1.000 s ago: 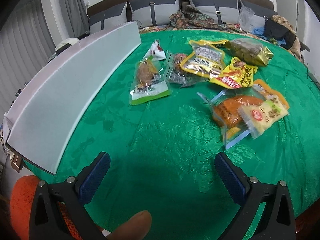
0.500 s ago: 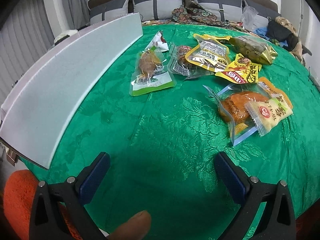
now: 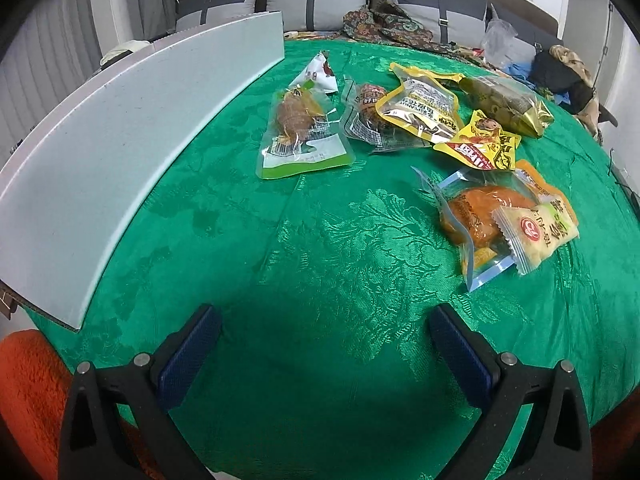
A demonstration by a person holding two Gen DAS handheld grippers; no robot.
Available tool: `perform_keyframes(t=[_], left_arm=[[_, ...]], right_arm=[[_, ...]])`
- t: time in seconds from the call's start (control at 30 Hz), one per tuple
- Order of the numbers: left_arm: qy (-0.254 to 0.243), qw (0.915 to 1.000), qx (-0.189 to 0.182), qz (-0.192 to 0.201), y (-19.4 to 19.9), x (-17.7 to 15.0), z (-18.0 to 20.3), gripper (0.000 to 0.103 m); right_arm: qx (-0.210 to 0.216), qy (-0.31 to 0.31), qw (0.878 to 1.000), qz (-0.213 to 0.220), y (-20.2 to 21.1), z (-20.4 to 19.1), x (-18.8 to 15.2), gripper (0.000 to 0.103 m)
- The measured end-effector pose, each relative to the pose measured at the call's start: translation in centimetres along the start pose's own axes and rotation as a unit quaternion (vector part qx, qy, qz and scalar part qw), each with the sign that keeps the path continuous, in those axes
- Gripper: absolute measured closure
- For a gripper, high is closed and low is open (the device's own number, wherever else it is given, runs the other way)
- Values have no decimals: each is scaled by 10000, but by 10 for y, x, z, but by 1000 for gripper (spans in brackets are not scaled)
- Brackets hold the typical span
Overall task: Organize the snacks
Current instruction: 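Move the left tool to the pale yellow-green stick pack and grasp it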
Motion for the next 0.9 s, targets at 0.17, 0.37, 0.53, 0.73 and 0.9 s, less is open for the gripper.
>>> perform_keyframes(t=[0.17,0.37,0.53,0.73,0.9], left_arm=[[-51,10000,-36,46,-1,1,0,0],[-65,10000,-54,30,-2,2,0,0],[-80,9999,-63,37,-2,2,0,0],[-192,9997,-163,-62,-3,3,1,0],[-286,9975,-595,-231,4,8,3,0]], right_arm=[[3,-60,10000,-56,-2,2,-2,11],[3,-77,9999,-66,-2,2,-2,11],[-4,-83,9999,-70,-2,3,-2,11],[1,-195,9997,-111,-3,6,-3,11],[-12,-404,9991,-87,-3,16,-2,11]])
Point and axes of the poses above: each gripper's, at about its wrist camera, not at the fingertips, and y roughly against the way its jaws point, z to its right, x to its top, the point moved 6 cm from there along -y, roughly the way its jaws point, and after that the axes turned 8 degrees about x, right-handed, at the moved point
